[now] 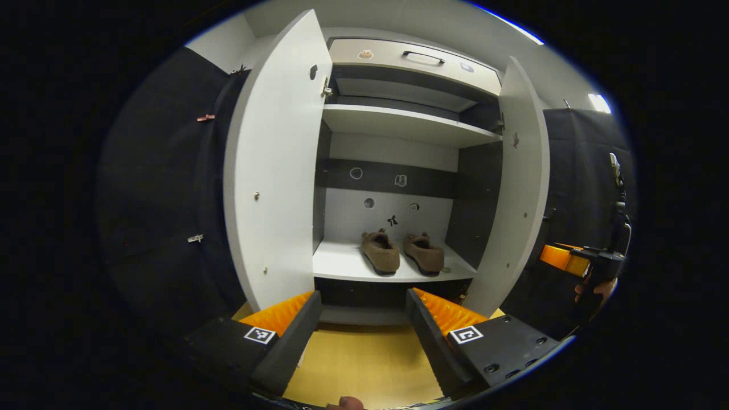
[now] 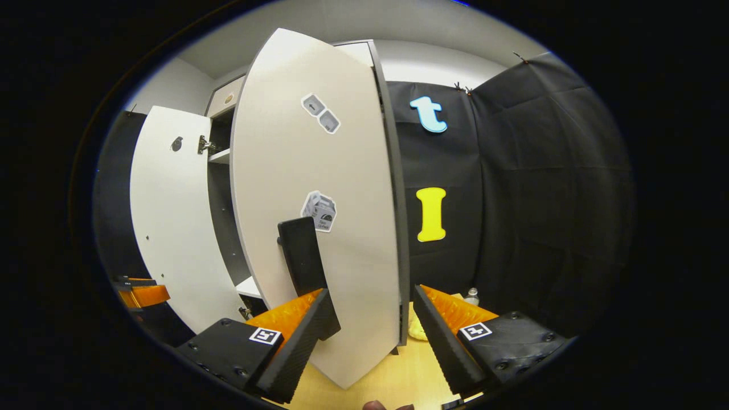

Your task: Grab one shoe with the right hand and put it into the shoe cabinet, grab the other shoe with the left hand and put it into the shoe cabinet; then close the right door with the right hand and the left door with the left hand.

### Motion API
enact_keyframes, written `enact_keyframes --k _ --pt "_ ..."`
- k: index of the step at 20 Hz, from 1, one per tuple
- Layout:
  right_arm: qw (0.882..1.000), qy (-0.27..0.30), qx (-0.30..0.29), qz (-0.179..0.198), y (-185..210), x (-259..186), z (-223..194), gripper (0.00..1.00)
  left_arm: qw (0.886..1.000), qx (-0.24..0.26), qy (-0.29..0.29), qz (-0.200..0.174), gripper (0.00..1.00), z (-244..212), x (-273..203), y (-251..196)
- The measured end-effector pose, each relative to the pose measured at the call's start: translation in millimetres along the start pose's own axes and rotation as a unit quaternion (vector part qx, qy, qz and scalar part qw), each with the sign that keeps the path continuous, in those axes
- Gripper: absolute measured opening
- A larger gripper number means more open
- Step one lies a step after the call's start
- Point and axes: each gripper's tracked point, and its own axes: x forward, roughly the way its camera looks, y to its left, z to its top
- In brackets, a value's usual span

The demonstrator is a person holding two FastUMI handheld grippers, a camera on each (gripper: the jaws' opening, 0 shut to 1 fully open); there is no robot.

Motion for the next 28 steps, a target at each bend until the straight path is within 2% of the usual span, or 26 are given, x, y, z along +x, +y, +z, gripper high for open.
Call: enact_keyframes --k 5,12,16,22,28 --pt "0.999 0.021 -0.013 0.039 59.8 17.5 -18.9 0.98 1.0 -0.006 -0.004 0.016 0.95 0.0 -13.4 29.6" --pt "0.997 0.022 -0.029 0.075 114.8 1.4 -28.7 0.98 0.998 -0.009 -0.013 0.057 0.95 4.4 -29.8 92.7" --pt "0.997 0.028 -0.028 0.072 122.2 -7.2 -38.9 0.98 0.996 -0.002 -0.029 0.089 0.95 20.1 -38.5 135.7" --pt "0.998 0.03 -0.016 0.048 116.2 -12.2 -46.2 0.98 0.988 0.019 -0.055 0.143 0.95 46.9 -18.2 203.6" --pt "0.999 0.022 -0.018 0.017 101.5 -14.7 -39.4 0.98 0.99 0.023 -0.056 0.13 0.95 53.3 22.7 215.0"
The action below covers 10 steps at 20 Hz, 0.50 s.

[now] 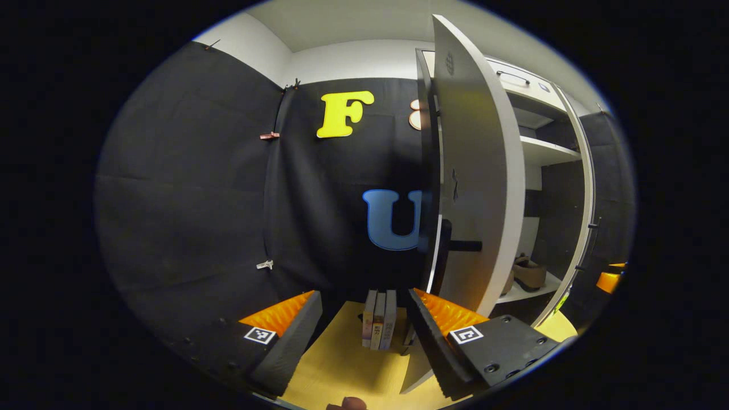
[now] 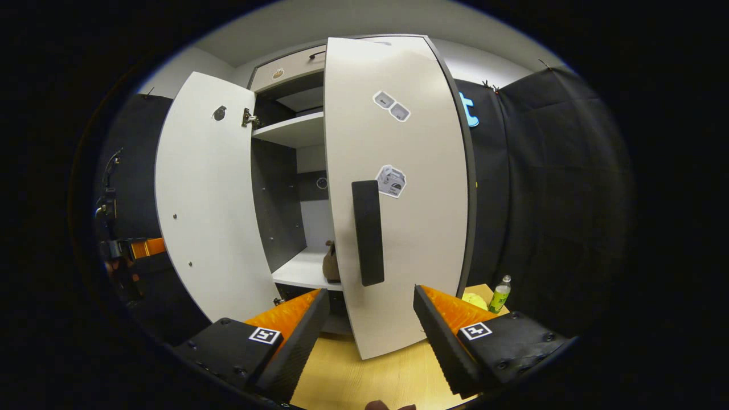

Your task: Grab one shoe with the right hand and put it into the shoe cabinet, grab the other shoe with the left hand and put it into the shoe cabinet; then close the right door with the right hand and the left door with the left hand.

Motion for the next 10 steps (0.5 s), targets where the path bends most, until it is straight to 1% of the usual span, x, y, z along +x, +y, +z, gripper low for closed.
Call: enact_keyframes --k 3,6,10 --pt "1.0 0.0 0.007 -0.007 -7.1 0.7 1.6 0.98 1.0 0.013 -0.001 0.001 0.95 -2.1 4.0 -1.7" --pt "1.0 0.001 0.009 -0.008 -9.3 1.2 1.6 0.98 1.0 -0.002 0.002 -0.007 0.95 -2.0 5.7 -3.3" --pt "1.0 -0.003 0.009 -0.001 -10.2 -0.2 5.4 0.98 1.0 -0.001 0.006 -0.014 0.94 -1.6 7.3 -8.5"
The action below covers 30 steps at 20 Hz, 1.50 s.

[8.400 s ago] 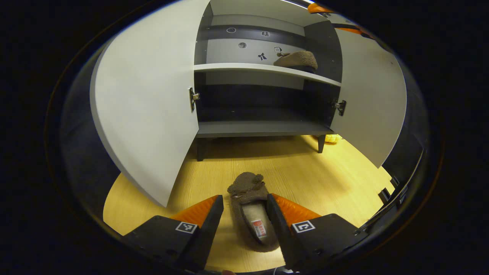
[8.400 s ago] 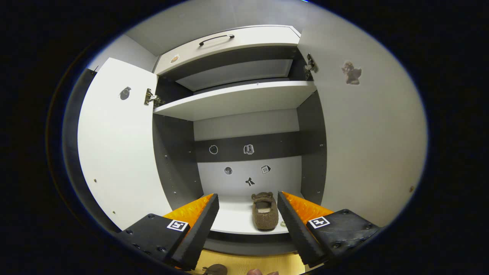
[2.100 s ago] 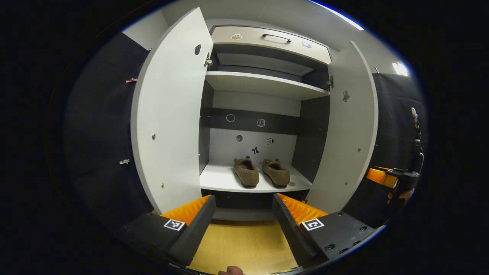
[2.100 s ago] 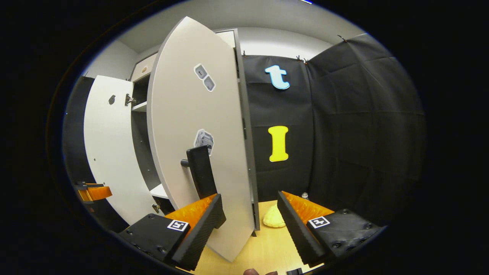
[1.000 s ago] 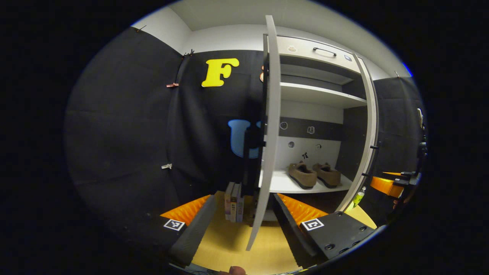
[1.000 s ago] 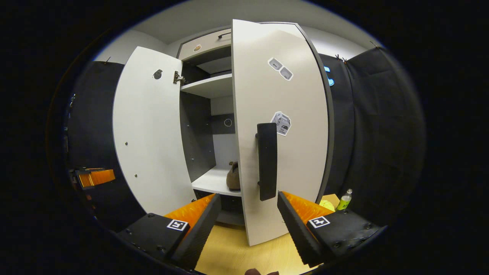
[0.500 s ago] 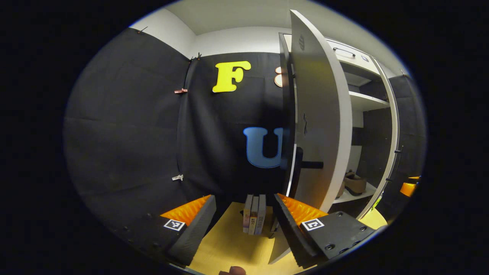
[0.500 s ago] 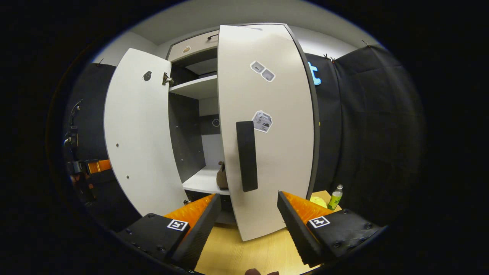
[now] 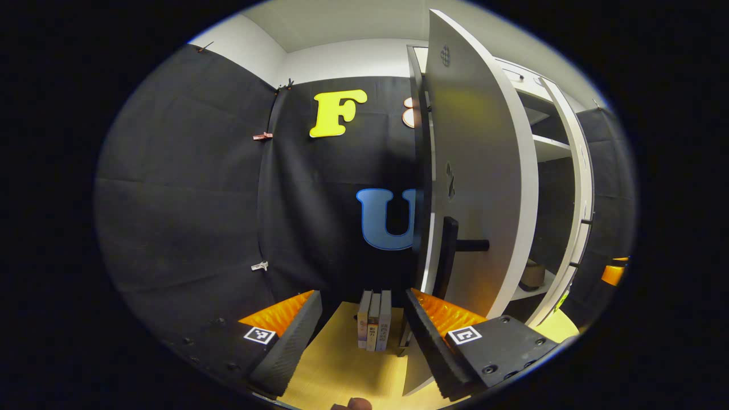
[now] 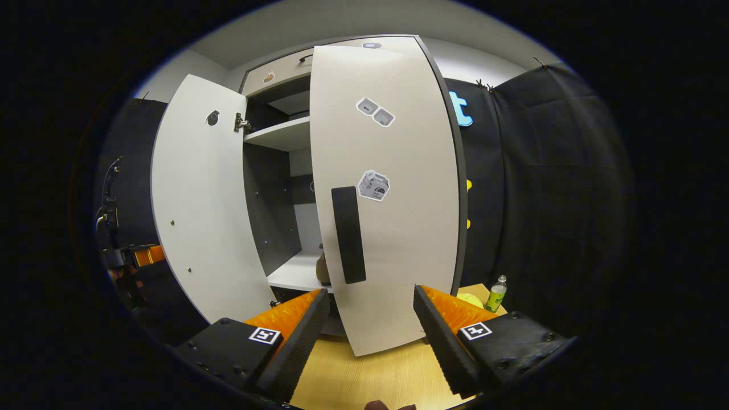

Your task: Grab one shoe with the right hand and put it into the shoe cabinet, grab the other shoe with the left hand and put it into the shoe cabinet; then close the right door with the right hand and the left door with the left hand.

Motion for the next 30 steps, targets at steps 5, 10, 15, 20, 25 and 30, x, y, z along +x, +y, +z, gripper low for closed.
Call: enact_keyframes --k 5,10,15,20,25,30 --pt "1.0 -0.002 0.007 0.007 -5.3 1.2 3.7 0.98 0.999 0.009 0.005 -0.032 0.94 -1.4 -12.3 -56.0" --pt "1.0 -0.005 0.015 0.009 -16.3 1.0 10.3 0.98 0.998 0.017 -0.002 -0.061 0.94 -1.0 -19.5 -102.7" --pt "1.0 -0.004 0.021 0.009 -27.0 3.1 15.1 0.98 0.996 -0.01 -0.001 -0.084 0.94 -5.9 -14.2 -139.3" --pt "1.0 -0.009 0.022 0.009 -34.1 2.7 20.8 0.98 0.995 0.0 -0.019 -0.094 0.95 1.0 -17.3 -161.4" --pt "1.0 -0.01 0.023 0.01 -35.1 2.1 22.7 0.98 0.994 -0.006 -0.012 -0.104 0.92 -3.0 -18.1 -170.0" --pt "1.0 -0.019 0.019 0.002 -36.8 2.6 28.5 0.98 0.994 -0.012 0.001 -0.11 0.95 -13.1 -28.0 -176.2"
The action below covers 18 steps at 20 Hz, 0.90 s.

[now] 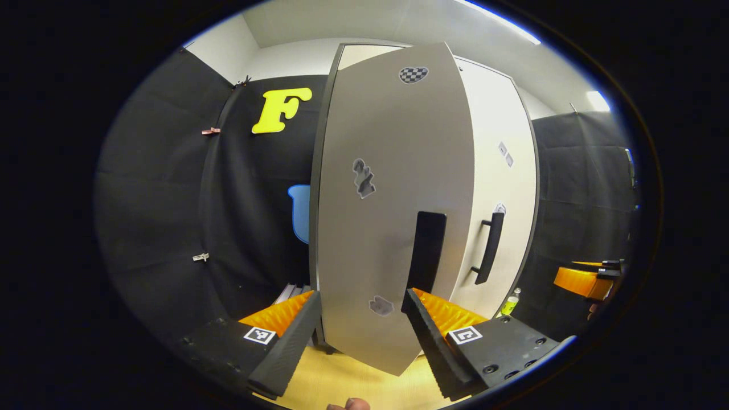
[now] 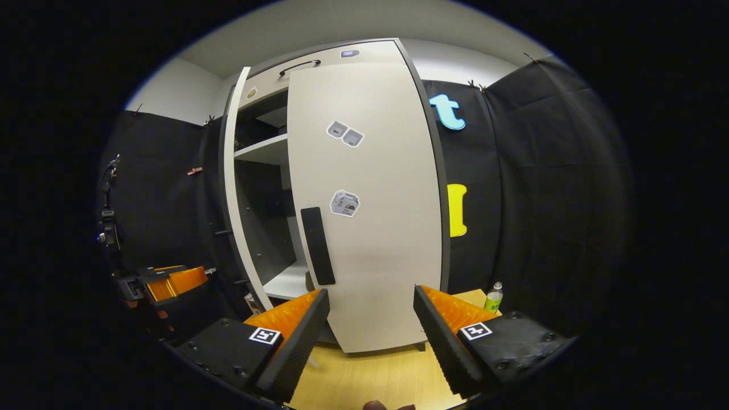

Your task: Grab one shoe with the right hand and put it into the shoe cabinet, grab the other shoe with the left hand and put it into the shoe cabinet; then close the right door with the right hand and the left door with the left hand.

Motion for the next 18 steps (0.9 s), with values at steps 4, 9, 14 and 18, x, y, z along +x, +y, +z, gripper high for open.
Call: enact_keyframes --k 4,9,14,18 --pt "1.0 -0.014 -0.015 -0.008 1.6 -6.2 7.5 0.98 1.0 0.001 0.002 -0.002 0.95 -2.3 -6.5 -3.3" --pt "0.999 -0.029 -0.033 -0.013 7.6 -11.9 13.1 0.98 1.0 0.004 -0.001 -0.007 0.95 0.0 -17.8 -6.8" --pt "0.999 -0.03 -0.04 -0.017 12.9 -19.0 12.0 0.98 1.0 0.008 -0.007 -0.009 0.95 1.5 -26.3 -8.2" --pt "0.999 -0.029 -0.041 -0.018 15.3 -23.1 11.3 0.98 1.0 0.012 -0.006 -0.013 0.95 0.8 -30.7 -10.4"
